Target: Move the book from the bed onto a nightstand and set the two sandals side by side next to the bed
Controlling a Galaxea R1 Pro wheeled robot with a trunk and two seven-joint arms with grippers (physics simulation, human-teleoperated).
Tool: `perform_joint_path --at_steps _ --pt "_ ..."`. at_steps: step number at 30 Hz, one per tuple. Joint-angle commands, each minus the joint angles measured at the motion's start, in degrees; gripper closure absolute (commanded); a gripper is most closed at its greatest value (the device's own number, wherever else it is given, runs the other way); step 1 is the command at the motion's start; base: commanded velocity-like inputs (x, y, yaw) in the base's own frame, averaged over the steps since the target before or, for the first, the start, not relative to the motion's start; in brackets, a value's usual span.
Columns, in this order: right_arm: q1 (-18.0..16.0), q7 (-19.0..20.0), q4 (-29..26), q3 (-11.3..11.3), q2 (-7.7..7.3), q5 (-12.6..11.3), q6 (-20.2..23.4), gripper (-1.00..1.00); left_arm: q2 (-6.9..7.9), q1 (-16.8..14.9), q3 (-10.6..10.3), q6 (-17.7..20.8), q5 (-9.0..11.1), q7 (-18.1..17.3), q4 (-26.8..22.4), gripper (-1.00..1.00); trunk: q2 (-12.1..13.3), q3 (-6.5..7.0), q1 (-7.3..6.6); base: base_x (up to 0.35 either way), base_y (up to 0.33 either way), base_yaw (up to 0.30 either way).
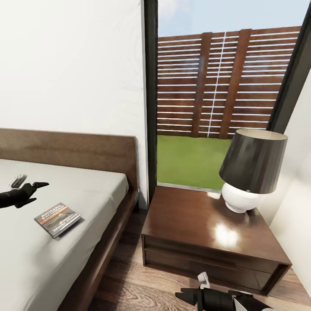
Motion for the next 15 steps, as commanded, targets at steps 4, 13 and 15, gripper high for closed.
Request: perform_joint_path --at_steps 4,13,15 --pt "0.0 0.2 0.0 0.5 -0.04 -0.6 0.2 -1.00 0.04 0.0 -0.2 0.4 0.6 0.0 0.0 -1.00 0.0 -0.06 -0.01 0.000 0.000 0.000" --pt "0.0 0.2 -0.2 0.6 0.04 -0.8 0.0 -1.00 0.01 0.0 -0.2 0.5 0.6 0.1 0.0 -1.00 0.0 -0.06 -0.01 0.000 0.000 0.000" --pt "0.0 0.2 -0.2 0.6 0.04 -0.8 0.0 -1.00 0.00 0.0 -0.2 0.5 0.6 0.1 0.0 -1.00 0.0 -0.06 -0.01 0.000 0.000 0.000"
